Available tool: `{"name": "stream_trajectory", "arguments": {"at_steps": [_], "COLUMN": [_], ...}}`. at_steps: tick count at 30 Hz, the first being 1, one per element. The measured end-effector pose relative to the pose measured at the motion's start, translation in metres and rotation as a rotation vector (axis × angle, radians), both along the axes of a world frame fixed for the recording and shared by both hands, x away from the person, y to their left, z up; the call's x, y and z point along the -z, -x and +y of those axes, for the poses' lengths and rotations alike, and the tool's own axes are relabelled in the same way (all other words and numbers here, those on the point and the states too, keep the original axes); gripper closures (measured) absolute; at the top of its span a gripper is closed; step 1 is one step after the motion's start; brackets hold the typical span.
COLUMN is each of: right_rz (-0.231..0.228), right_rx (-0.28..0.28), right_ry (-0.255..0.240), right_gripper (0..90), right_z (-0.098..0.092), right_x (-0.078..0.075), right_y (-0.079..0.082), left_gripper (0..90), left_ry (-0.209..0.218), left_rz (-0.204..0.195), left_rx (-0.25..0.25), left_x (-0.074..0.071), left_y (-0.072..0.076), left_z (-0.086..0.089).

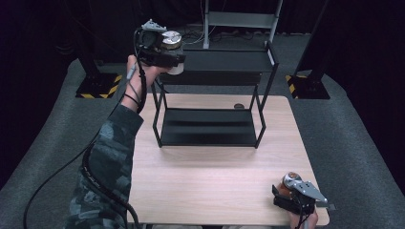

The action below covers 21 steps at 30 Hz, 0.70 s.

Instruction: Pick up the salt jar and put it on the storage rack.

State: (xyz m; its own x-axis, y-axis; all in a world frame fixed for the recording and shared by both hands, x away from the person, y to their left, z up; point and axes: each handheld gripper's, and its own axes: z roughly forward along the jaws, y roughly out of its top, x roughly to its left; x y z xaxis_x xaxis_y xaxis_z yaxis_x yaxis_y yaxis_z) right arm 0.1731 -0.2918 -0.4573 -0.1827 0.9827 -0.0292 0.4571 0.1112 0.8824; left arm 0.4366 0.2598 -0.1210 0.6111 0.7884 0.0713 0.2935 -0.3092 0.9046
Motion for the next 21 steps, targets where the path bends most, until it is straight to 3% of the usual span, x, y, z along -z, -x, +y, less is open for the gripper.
{"name": "stream_trajectory", "arguments": {"at_steps": [21], "right_rz": [-0.005], "right_rx": [0.0], "right_ry": [-0.002], "right_gripper": [0.0], "right_z": [0.0], "right_x": [0.001], "right_y": [0.001], "left_gripper": [31.0], "left_ry": [0.0], "left_rz": [0.032], "left_rx": [-0.071], "left_x": [-0.002], "left_y": [-0.026], "left_z": [-0.013]}}
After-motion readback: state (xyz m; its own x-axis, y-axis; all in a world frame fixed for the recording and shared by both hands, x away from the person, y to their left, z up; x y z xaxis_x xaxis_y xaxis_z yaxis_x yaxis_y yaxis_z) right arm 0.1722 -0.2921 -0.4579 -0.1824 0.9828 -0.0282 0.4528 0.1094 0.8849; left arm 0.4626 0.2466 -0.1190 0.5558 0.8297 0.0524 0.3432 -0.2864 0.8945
